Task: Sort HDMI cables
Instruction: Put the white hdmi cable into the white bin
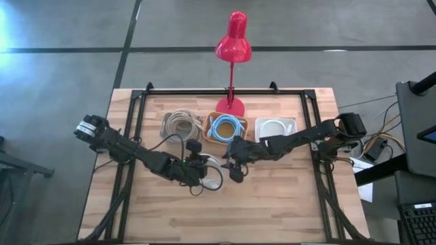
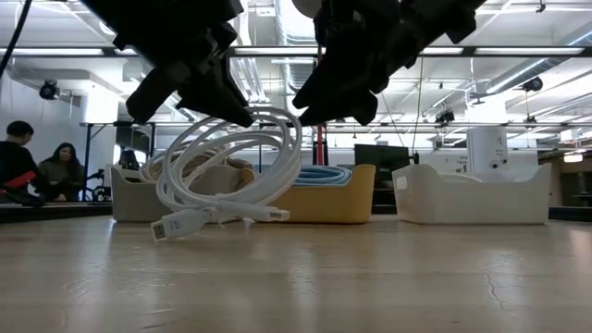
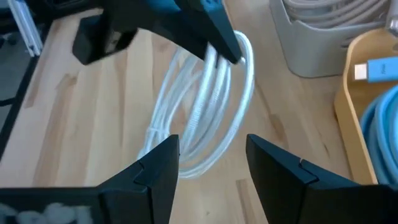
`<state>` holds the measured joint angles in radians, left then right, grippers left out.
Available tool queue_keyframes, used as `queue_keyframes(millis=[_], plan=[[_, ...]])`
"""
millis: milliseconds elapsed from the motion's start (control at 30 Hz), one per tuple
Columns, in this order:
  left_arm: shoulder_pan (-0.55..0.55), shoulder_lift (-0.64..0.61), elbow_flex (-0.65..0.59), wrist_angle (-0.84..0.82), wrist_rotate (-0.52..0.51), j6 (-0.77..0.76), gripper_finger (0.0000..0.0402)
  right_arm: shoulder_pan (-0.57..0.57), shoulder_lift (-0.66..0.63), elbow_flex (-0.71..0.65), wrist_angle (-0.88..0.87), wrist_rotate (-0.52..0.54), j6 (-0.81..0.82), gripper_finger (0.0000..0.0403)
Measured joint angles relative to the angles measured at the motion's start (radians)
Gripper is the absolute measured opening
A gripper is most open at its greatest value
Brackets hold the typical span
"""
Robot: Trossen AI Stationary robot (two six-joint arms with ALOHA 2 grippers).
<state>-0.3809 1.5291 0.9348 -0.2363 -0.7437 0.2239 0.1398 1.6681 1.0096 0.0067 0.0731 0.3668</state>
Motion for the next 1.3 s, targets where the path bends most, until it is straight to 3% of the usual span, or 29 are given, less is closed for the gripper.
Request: queue_keyframes(millis=[400, 667, 1000, 1133, 1300], plan=[[0.0, 0.0, 0.002, 0.0, -0.074, 0.005, 0.0015, -0.005, 0.02, 0.0, 0.052, 0.011, 0.034, 0.0183], [-0.001, 0.0, 0.003, 0.037, -0.077, 0.009, 0.0016, -0.008, 0.043, 0.0, 0.052, 0.145, 0.018, 0.0183], [-0.003, 0.0, 0.003, 0.148, -0.069, 0.068, 0.0016, -0.009, 0.045, 0.0, 0.058, 0.134, 0.01, 0.0179], [-0.003, 0.0, 0.003, 0.176, -0.07, 0.089, 0.0016, -0.009, 0.045, 0.0, 0.059, 0.131, 0.007, 0.015], [-0.003, 0.0, 0.003, 0.177, -0.069, 0.083, 0.0017, -0.009, 0.045, 0.0, 0.059, 0.127, -0.031, 0.0075]])
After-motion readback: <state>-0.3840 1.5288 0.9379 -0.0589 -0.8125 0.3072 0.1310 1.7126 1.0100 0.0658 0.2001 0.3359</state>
